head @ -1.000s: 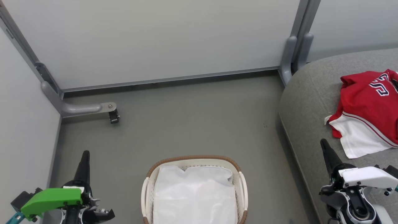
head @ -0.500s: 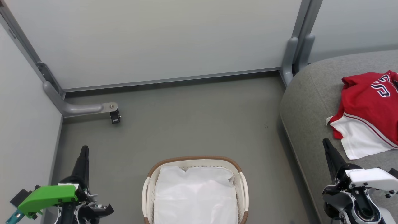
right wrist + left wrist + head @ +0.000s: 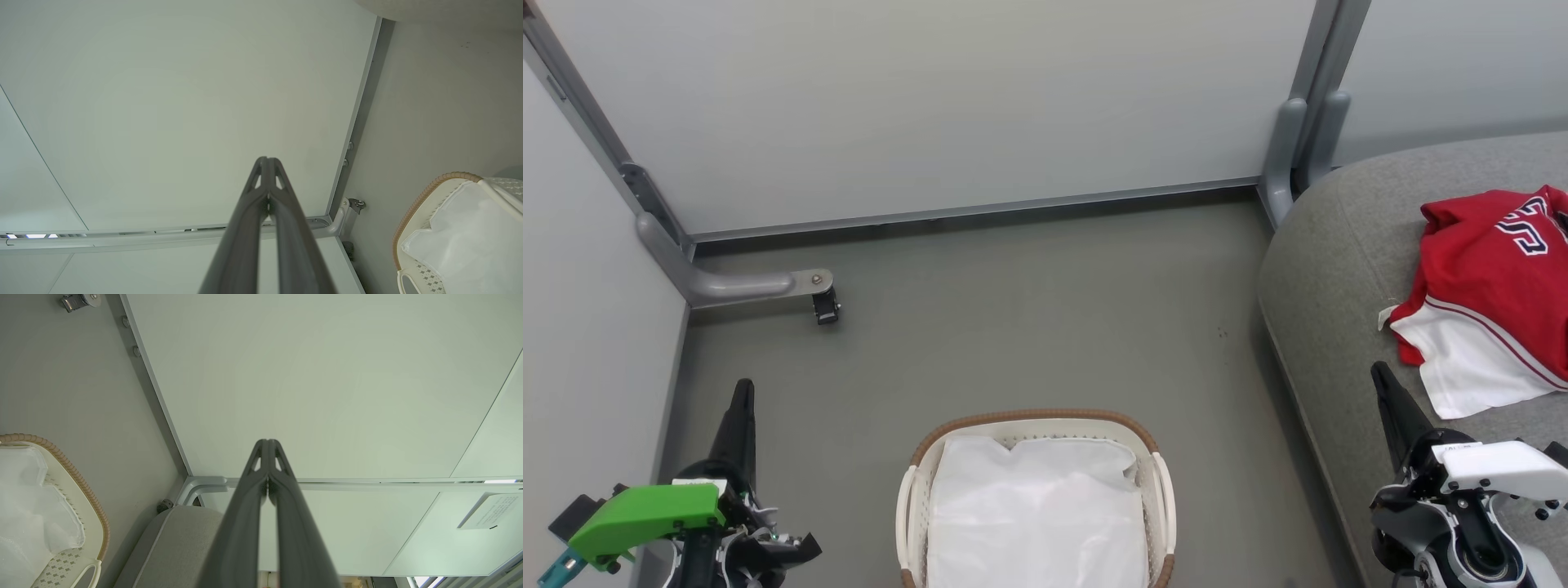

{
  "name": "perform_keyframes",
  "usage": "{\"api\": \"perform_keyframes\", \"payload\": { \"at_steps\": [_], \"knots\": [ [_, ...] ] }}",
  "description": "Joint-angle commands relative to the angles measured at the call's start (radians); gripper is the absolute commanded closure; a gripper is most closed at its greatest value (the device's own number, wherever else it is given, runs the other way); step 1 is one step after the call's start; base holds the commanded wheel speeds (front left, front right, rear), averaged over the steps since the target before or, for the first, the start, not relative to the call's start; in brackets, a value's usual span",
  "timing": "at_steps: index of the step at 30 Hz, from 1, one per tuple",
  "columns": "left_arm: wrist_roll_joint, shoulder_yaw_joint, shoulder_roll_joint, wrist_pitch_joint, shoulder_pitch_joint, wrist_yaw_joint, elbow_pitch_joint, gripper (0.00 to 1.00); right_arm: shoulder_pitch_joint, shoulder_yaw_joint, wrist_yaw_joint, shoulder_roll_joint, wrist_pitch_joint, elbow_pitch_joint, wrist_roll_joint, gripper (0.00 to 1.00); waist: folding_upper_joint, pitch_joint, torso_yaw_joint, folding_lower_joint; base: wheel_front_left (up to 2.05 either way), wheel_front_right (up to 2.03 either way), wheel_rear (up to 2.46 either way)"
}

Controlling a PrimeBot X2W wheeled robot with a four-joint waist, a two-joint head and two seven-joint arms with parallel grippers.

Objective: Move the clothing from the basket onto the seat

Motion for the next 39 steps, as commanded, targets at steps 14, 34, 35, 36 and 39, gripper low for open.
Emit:
{"api": "perform_keyframes", "payload": {
  "at_steps": [14,34,35,36,39],
  "knots": [
    [-0.003,0.003,0.007,0.003,-0.011,-0.006,-0.002,1.00,0.011,-0.002,0.000,-0.006,0.003,-0.004,0.004,1.00,-0.0001,0.000,0.000,0.0000,0.00,0.00,0.00],
    [-0.003,0.003,0.007,0.003,-0.011,-0.006,-0.002,1.00,0.011,-0.002,0.000,-0.006,0.003,-0.003,0.004,1.00,-0.0001,0.000,0.000,0.0000,0.00,0.00,0.00],
    [-0.003,0.003,0.007,0.003,-0.011,-0.006,-0.002,1.00,0.011,-0.002,0.000,-0.006,0.003,-0.003,0.004,1.00,-0.0001,0.000,0.000,0.0000,0.00,0.00,0.00],
    [-0.003,0.003,0.007,0.003,-0.011,-0.006,-0.002,1.00,0.011,-0.002,0.000,-0.006,0.003,-0.003,0.004,1.00,-0.0001,0.000,0.000,0.0000,0.00,0.00,0.00],
    [-0.003,0.002,0.007,0.003,-0.010,-0.006,-0.002,1.00,0.011,-0.001,0.000,-0.006,0.003,-0.003,0.004,1.00,-0.0001,0.000,0.000,0.0000,0.00,0.00,0.00]
  ]
}}
